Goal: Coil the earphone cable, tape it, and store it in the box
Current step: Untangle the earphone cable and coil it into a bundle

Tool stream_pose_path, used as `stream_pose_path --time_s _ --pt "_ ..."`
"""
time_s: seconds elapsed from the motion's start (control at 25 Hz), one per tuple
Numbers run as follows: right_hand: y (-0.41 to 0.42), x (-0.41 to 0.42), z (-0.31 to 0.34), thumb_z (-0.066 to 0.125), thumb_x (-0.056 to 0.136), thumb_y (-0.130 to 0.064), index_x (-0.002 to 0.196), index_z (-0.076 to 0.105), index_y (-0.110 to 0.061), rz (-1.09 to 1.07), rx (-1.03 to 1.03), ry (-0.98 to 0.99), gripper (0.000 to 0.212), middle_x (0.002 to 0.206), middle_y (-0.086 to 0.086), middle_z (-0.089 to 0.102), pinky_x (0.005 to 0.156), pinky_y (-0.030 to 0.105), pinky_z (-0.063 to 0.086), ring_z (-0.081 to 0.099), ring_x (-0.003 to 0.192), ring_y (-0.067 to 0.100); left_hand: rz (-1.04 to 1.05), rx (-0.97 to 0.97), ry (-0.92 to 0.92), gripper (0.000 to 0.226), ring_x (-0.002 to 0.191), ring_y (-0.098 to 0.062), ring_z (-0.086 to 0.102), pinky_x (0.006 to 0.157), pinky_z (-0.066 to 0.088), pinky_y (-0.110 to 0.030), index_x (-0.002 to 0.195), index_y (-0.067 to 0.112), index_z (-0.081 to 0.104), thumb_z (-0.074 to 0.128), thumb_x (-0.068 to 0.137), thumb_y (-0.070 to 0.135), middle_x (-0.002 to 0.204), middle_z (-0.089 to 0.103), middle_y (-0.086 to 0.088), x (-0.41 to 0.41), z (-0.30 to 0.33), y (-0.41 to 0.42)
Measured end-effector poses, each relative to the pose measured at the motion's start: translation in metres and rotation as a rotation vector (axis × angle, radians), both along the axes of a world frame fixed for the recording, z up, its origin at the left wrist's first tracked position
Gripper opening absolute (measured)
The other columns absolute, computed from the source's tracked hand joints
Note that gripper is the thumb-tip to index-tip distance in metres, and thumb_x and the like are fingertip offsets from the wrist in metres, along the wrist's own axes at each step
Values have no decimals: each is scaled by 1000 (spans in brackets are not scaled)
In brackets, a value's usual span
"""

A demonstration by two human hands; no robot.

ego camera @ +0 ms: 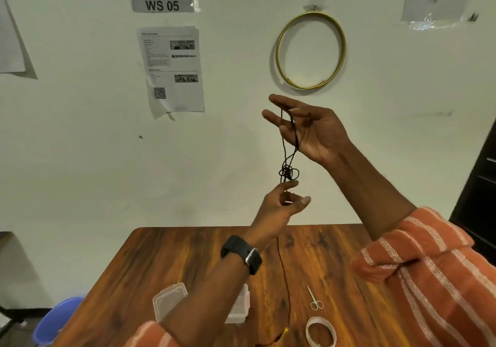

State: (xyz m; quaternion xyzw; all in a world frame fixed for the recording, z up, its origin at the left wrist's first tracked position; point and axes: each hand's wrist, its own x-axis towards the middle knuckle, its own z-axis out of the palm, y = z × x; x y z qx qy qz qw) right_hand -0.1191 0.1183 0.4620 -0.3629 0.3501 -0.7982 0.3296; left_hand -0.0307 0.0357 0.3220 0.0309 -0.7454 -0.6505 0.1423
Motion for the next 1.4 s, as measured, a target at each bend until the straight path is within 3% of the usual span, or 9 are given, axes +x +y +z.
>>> stream_pose_path --time_s 0.16,0.28,0.48,0.6,0.76,1.0,1.16,1.24,1.4 --pt "16 -2 6 45 78 -7 140 42 10 -18 -5 1 64 145 13 49 66 33 62 65 115 39 576 49 181 33 79 -13 57 69 48 -26 116 23 59 71 84 21 89 54 -2 -14 1 18" --pt "31 0 14 49 77 -15 129 57 1 -81 66 45 54 134 9 61 46 18 52 73 78 20 886 -247 504 11 97 -15 52 78 49 -28 84 19 67 69 73 19 107 52 -2 -17 -1 16" --pt "38 -3 26 45 90 -20 82 66 -8 -183 166 64 25 83 6 71 32 15 20 34 35 6 233 370 304 15 83 -22 71 79 53 -30 82 7 61 48 91 7 84 72 -11 -38 2 28" --pt "48 -7 32 53 83 -24 75 59 -11 -194 162 86 17 74 4 64 33 16 16 29 33 6 -23 364 132 27 71 -15 71 70 56 -18 95 7 67 42 100 -2 82 73 -9 -36 7 41" --pt "66 -21 31 53 85 -28 73 57 -13 -239 116 56 20 72 1 56 38 19 10 27 33 7 -263 514 120 19 68 -15 67 83 58 -33 102 4 69 52 101 12 72 72 0 -25 2 48" --pt "109 -47 12 59 86 -26 62 53 -16 -676 409 201 27 58 1 42 36 18 18 31 38 11 0 214 190 11 41 -4 51 45 43 -20 103 2 67 62 93 0 66 65 -1 -5 16 27" --pt "118 -40 -18 74 78 -34 69 66 -20 -1200 1157 932 19 97 7 62 73 37 50 56 97 25 100 -118 200 7 41 -11 51 43 42 -19 95 12 72 68 90 8 80 67 -2 2 46 0" --pt "103 -17 -28 75 77 -24 75 68 -20 -1236 954 1141 8 110 0 64 88 39 47 55 109 21 167 -320 216 10 46 -10 56 47 42 -15 93 21 75 71 88 12 81 70 5 4 61 -9" --pt "66 21 -47 66 90 -10 100 70 -10 -685 568 751 10 94 11 75 76 36 59 74 84 23 226 -558 271 18 63 -9 68 62 53 -17 90 27 76 77 81 12 80 74 9 10 86 -21"
